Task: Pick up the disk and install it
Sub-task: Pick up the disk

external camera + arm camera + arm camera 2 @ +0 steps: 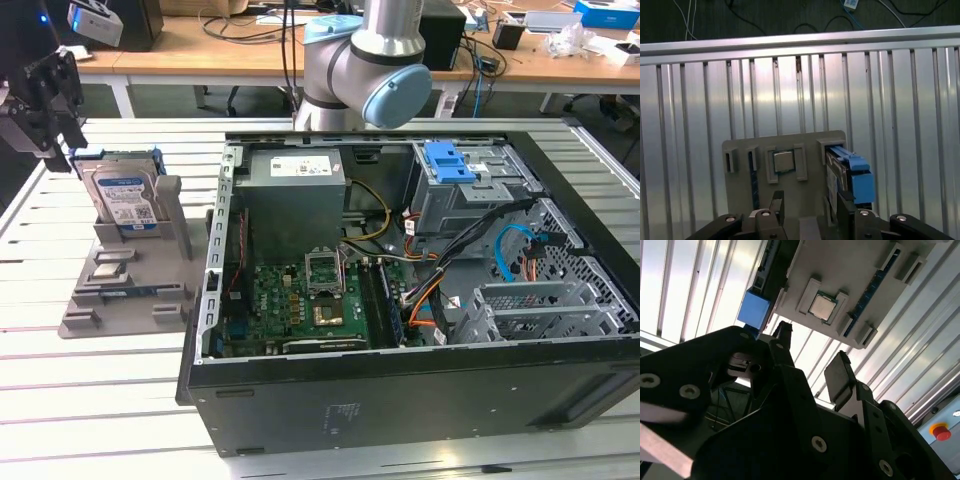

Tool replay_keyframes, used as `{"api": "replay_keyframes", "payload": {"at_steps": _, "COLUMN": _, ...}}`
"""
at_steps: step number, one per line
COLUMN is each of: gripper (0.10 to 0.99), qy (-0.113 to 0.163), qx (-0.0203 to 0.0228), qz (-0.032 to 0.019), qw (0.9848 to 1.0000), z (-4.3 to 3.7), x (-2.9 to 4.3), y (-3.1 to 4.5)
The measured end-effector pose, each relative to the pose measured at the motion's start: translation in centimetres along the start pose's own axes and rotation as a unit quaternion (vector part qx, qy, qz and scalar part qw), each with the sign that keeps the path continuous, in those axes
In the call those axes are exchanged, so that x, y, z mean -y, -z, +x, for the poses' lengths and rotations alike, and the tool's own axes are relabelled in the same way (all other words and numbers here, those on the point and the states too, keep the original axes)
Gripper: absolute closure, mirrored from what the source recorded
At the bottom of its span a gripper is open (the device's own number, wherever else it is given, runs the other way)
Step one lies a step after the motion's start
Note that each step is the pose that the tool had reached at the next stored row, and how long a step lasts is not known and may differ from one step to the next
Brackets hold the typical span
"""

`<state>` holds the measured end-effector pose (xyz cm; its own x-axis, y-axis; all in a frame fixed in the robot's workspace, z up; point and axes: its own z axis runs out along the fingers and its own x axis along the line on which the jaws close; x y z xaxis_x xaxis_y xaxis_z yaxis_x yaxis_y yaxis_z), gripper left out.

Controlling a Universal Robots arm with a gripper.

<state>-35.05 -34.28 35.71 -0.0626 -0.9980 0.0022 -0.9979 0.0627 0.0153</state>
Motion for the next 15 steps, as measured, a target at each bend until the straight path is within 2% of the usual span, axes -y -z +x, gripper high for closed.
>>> {"api": "replay_keyframes", "payload": {"at_steps": 11, "gripper": 0.545, "qy": 0.021, "qx": -0.0004, "qz": -0.0001, "qw": 0.9998, "z": -2.18, "x": -0.08, "y": -0.53}}
{"api": "replay_keyframes", "payload": {"at_steps": 15, "gripper": 0.545, "qy": 0.025, "qx": -0.0004, "qz": -0.0001, "qw": 0.9997, "z": -3.26, "x": -0.06, "y": -0.80}}
